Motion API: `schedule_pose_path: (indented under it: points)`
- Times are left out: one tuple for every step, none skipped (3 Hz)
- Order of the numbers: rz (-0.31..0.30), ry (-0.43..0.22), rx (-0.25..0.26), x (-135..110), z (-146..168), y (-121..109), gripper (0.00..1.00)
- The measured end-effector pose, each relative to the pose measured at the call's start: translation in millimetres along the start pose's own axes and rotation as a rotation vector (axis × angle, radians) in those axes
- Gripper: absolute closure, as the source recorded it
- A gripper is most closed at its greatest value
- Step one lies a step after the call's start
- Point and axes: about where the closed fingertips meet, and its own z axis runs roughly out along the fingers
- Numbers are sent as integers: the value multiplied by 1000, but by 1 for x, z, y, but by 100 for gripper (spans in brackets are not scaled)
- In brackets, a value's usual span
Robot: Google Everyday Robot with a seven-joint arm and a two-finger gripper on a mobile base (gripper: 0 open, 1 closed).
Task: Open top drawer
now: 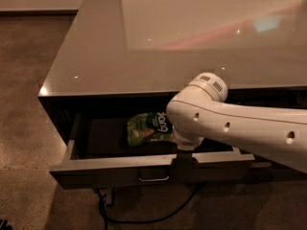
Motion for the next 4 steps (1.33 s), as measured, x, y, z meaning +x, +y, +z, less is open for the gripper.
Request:
schedule_pose_path:
  points:
    - [-7, -12, -10, -7, 8, -4, 100]
    - [-24, -26, -28, -17, 18, -4, 100]
    - [-37, -27, -50, -20, 23, 4, 100]
    - [-30, -25, -58, -12, 20, 11, 100]
